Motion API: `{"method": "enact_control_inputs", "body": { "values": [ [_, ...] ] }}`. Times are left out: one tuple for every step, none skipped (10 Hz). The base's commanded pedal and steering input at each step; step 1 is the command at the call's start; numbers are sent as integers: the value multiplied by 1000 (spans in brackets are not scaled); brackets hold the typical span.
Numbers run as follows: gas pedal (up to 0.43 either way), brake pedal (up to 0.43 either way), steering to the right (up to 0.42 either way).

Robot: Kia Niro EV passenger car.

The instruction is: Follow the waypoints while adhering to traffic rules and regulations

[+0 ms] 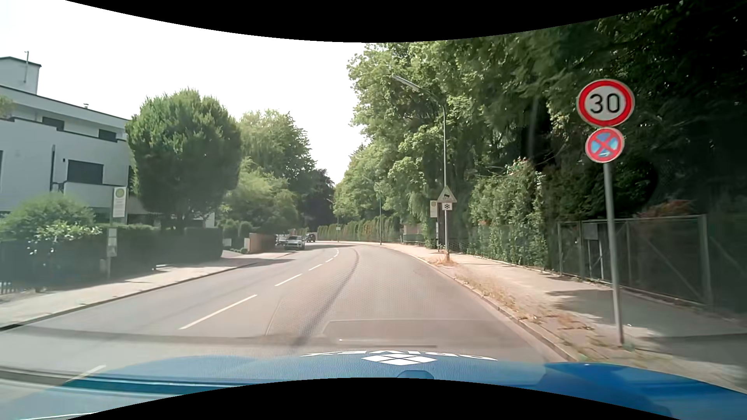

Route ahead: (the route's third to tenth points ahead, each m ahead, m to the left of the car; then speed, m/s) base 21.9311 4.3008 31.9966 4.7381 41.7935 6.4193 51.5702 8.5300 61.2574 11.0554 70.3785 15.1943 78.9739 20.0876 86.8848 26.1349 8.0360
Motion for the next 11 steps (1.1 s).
{"method": "enact_control_inputs", "body": {
  "values": [
    [157,0,-9],
    [157,0,-9],
    [157,0,-10],
    [157,0,-11],
    [157,0,-14],
    [157,0,-15],
    [157,0,-16],
    [157,0,-16],
    [157,0,-15],
    [157,0,-15],
    [157,0,-16]
  ]
}}
